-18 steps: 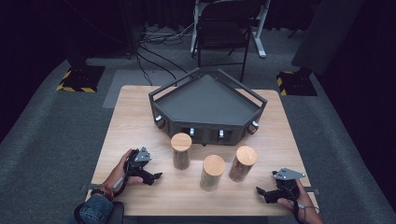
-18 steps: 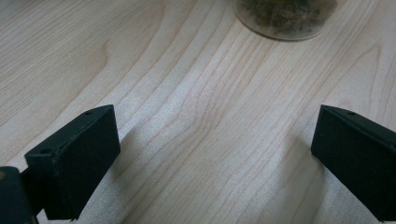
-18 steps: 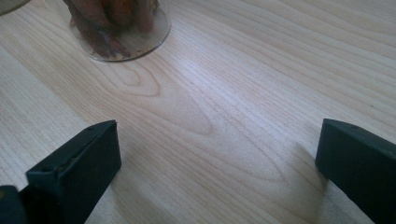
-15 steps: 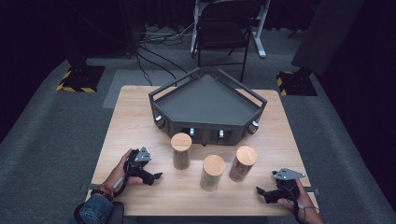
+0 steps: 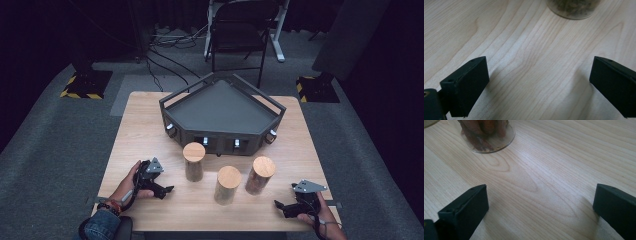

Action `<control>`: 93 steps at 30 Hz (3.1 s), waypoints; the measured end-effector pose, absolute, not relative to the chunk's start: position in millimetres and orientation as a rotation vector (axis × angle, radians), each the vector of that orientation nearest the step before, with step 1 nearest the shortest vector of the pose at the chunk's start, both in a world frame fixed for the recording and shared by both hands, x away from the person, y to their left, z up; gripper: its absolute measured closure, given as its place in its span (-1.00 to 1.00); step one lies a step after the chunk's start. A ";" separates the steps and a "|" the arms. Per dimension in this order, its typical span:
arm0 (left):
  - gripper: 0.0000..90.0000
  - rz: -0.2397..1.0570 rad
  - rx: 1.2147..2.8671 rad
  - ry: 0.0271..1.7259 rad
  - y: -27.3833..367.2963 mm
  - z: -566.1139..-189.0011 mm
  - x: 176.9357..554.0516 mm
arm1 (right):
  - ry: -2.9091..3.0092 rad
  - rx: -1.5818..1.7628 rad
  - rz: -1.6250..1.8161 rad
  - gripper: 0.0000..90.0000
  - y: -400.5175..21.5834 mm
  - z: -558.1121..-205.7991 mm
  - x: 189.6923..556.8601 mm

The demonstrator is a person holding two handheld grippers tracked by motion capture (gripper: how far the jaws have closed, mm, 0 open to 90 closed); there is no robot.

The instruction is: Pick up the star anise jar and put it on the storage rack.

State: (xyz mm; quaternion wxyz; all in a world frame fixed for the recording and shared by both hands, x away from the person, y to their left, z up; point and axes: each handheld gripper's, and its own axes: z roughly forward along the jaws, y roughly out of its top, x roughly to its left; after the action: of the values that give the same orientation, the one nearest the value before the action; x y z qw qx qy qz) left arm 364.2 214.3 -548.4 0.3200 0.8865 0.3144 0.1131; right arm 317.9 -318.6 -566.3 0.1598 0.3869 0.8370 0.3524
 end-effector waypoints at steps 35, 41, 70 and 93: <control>-0.94 0.358 2.265 0.770 179.3 -506.7 353.4 | 2.390 1.108 1.006 -1.00 -318.4 -566.4 317.8; -0.94 0.373 2.262 0.748 172.9 -501.1 355.6 | 2.382 1.117 1.004 -1.00 -317.4 -566.4 317.6; -0.89 0.382 2.261 0.669 145.1 -487.3 384.0 | 2.381 1.118 1.004 -1.00 -317.3 -566.4 317.6; -0.46 0.296 2.194 0.601 131.6 -492.1 395.1 | 2.380 1.118 1.004 -1.00 -317.3 -566.4 317.6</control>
State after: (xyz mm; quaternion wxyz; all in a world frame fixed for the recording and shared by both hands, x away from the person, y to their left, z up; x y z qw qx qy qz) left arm 395.1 131.6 -492.1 0.4113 0.8718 0.2388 0.1175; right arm 317.6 -317.3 -566.4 0.1626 0.3918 0.8344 0.3519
